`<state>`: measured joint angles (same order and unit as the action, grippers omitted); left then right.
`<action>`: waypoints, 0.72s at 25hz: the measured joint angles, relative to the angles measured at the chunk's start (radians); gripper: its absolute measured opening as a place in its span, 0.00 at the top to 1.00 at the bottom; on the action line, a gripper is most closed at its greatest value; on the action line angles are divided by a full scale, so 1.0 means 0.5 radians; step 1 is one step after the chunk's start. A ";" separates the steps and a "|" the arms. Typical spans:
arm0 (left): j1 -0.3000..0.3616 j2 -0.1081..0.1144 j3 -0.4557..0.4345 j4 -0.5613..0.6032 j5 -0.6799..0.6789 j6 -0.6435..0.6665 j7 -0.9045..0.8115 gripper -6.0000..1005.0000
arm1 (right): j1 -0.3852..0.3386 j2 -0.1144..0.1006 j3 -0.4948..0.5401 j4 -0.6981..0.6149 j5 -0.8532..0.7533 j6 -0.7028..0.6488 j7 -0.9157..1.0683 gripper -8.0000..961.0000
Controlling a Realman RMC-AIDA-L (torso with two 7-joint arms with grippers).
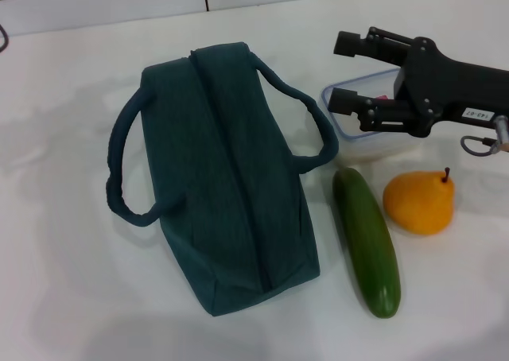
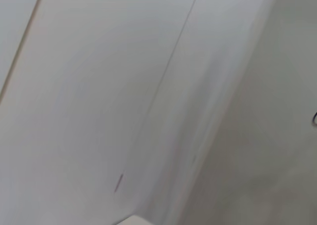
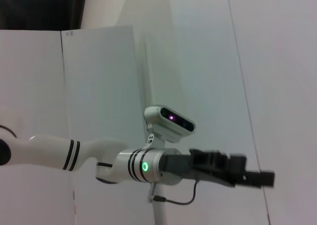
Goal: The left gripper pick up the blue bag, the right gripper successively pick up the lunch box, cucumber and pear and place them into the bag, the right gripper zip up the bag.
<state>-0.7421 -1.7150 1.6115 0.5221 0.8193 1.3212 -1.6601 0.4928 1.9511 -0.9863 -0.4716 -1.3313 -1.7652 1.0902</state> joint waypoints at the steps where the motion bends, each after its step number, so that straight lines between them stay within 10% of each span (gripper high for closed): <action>1: 0.057 -0.026 -0.144 0.158 0.224 -0.061 -0.122 0.26 | 0.000 0.006 0.000 -0.013 0.000 0.000 0.003 0.14; 10: 0.492 -0.442 -1.027 1.080 1.356 0.134 -0.735 0.26 | -0.010 0.015 0.025 -0.045 0.005 0.009 0.013 0.14; 18: 0.647 -0.514 -1.048 1.147 1.613 0.331 -0.949 0.26 | 0.021 0.010 0.028 -0.082 0.004 0.019 0.033 0.14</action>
<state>-0.4185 -1.9721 1.0873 1.0957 1.6259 1.4866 -2.1347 0.5031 1.9560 -0.9725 -0.5128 -1.3292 -1.7558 1.1067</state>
